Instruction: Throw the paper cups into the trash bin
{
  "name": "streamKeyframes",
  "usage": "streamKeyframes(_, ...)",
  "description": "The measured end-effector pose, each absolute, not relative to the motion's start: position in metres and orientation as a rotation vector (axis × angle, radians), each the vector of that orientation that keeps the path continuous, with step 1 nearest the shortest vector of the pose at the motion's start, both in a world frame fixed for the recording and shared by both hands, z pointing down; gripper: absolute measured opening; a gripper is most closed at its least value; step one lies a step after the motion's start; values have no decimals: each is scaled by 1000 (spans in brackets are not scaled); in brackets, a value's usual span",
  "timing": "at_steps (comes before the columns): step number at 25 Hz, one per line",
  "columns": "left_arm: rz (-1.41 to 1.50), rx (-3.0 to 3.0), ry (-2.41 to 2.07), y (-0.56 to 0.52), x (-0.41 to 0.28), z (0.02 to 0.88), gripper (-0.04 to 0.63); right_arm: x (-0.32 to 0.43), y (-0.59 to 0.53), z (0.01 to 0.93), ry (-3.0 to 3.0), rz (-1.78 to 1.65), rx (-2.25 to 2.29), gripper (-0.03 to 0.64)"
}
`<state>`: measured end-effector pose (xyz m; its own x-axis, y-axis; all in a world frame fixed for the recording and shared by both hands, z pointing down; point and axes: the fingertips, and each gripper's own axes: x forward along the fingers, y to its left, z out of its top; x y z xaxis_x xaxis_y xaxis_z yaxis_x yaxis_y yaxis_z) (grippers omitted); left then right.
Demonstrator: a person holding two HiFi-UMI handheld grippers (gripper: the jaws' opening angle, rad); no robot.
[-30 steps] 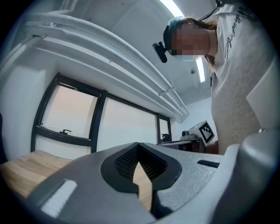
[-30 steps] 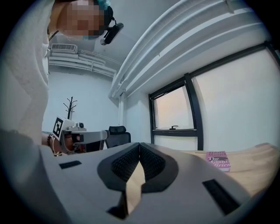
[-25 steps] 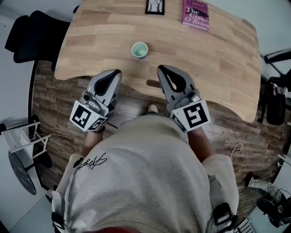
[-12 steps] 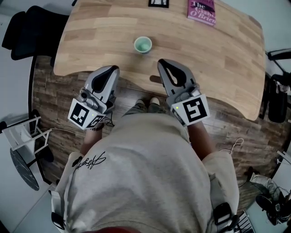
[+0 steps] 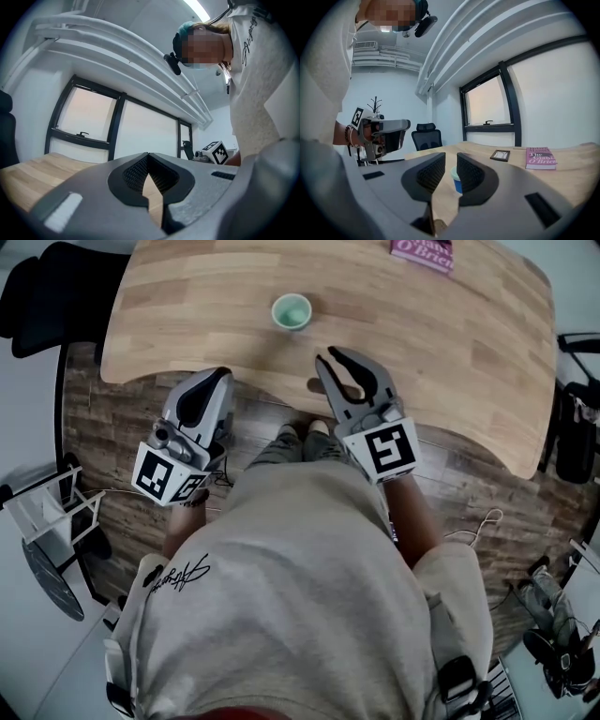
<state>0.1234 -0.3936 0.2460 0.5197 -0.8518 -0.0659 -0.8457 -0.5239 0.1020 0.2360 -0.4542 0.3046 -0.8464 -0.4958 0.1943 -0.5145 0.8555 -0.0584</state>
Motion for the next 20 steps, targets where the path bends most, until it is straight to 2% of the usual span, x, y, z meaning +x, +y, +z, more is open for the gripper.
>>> streamKeyframes(12, -170, 2621, -1544, -386, 128, 264, 3, 229, -471, 353, -2821, 185, 756, 217)
streamKeyframes(20, -157, 2562, -1582, -378, 121, 277, 3, 219, -481, 377, -2774, 220, 740, 262)
